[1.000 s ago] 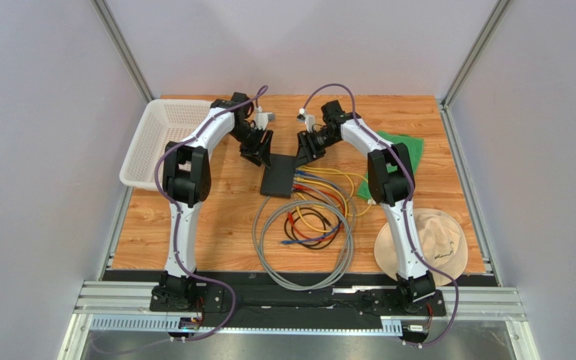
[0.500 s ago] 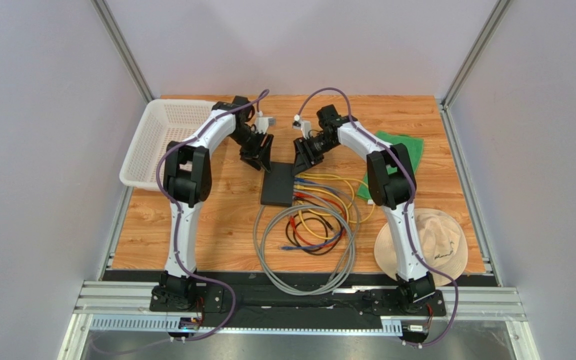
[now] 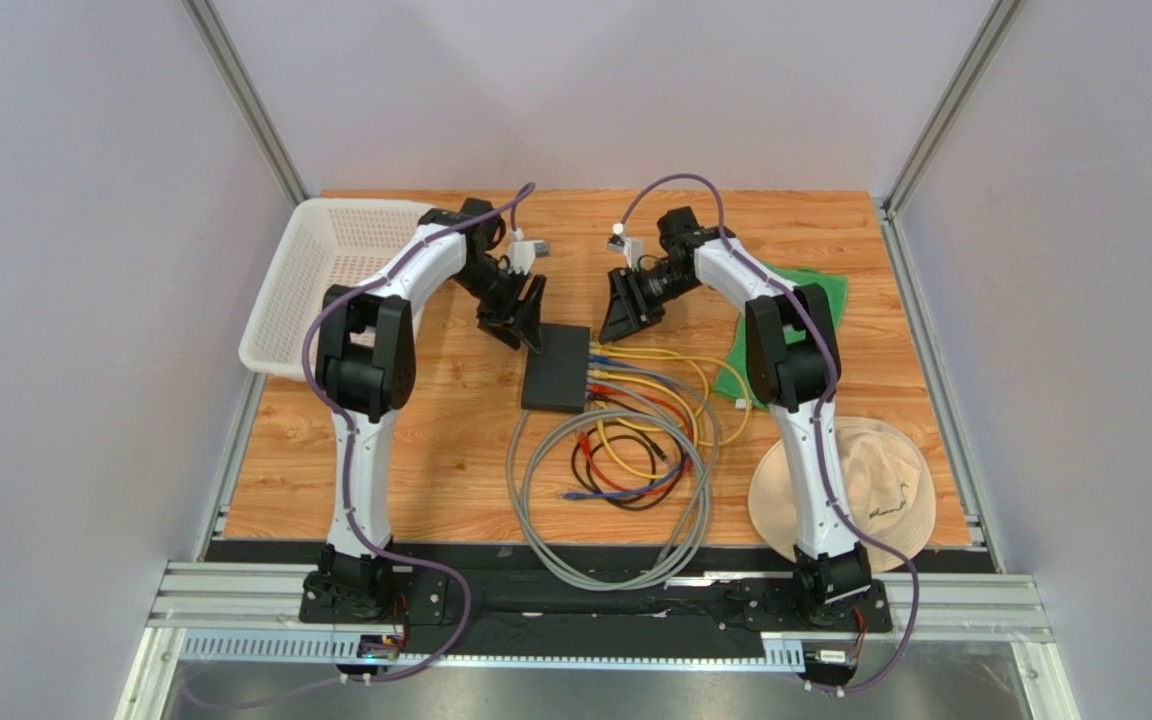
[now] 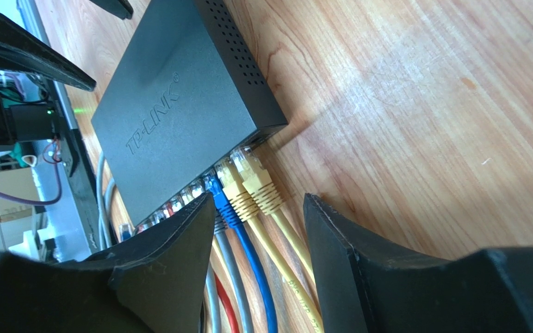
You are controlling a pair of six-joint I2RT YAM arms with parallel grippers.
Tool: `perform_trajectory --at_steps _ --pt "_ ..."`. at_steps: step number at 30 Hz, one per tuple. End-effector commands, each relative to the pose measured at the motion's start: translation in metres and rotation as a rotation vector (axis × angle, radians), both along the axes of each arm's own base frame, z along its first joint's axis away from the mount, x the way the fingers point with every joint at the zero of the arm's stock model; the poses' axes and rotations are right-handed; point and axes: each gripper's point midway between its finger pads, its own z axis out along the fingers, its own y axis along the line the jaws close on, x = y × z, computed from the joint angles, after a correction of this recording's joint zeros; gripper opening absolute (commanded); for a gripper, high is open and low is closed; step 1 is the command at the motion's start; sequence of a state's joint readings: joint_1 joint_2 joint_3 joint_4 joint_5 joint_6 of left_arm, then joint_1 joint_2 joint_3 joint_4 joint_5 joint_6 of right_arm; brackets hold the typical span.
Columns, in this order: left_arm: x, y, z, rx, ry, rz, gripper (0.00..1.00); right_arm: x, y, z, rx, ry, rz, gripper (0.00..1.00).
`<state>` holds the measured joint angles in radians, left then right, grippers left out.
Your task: Pull the plug from the switch port
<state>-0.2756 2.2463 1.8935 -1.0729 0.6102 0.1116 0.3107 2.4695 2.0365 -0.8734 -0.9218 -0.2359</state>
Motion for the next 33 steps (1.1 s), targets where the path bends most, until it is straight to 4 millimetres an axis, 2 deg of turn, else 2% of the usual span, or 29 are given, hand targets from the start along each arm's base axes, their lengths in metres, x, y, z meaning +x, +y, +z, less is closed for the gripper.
perform_trajectory --at_steps 1,6,12,14,17,20,21,24,26,27,29,30,32,33 --pt "0.006 -0.013 0.000 -0.024 -0.031 -0.047 0.62 -0.004 0.006 -0.014 0.008 0.044 -0.001 0.57" --pt "0.001 -0.010 -0.030 0.080 0.010 -0.063 0.59 0.003 0.010 -0.014 0.016 0.055 -0.034 0.57" --pt "0.004 -0.006 -0.041 0.137 -0.008 -0.063 0.59 0.011 0.011 -0.026 -0.031 0.037 -0.063 0.56" --pt "0.006 -0.006 -0.039 0.143 -0.020 -0.065 0.59 0.011 0.012 -0.028 -0.040 0.032 -0.061 0.56" --pt "0.012 -0.003 -0.020 0.151 -0.060 -0.058 0.59 0.011 0.010 -0.030 -0.049 0.035 -0.068 0.56" --pt "0.027 0.001 0.023 0.123 -0.173 -0.028 0.62 0.011 0.009 -0.030 -0.056 0.028 -0.068 0.56" --pt "0.031 0.001 0.043 0.106 -0.225 -0.024 0.63 0.010 0.009 -0.031 -0.060 0.030 -0.068 0.56" --pt "0.036 -0.005 0.080 0.042 -0.316 -0.036 0.63 0.009 0.008 -0.033 -0.063 0.033 -0.066 0.55" --pt "0.031 -0.017 0.090 -0.035 -0.302 -0.041 0.60 0.010 0.007 -0.035 -0.068 0.031 -0.070 0.55" --pt "0.029 -0.021 0.087 -0.057 -0.276 -0.041 0.52 0.010 0.007 -0.037 -0.072 0.033 -0.071 0.55" --pt "0.022 -0.032 0.084 -0.109 -0.205 -0.022 0.43 0.013 0.005 -0.039 -0.082 0.026 -0.077 0.55" --pt "0.018 -0.035 0.074 -0.118 -0.165 -0.022 0.34 0.012 0.006 -0.040 -0.085 0.025 -0.074 0.55" --pt "0.013 -0.040 0.064 -0.120 -0.149 -0.045 0.26 0.011 0.005 -0.041 -0.089 0.029 -0.076 0.55" --pt "0.010 -0.043 0.056 -0.109 -0.132 -0.058 0.18 0.011 0.005 -0.042 -0.090 0.029 -0.075 0.55"
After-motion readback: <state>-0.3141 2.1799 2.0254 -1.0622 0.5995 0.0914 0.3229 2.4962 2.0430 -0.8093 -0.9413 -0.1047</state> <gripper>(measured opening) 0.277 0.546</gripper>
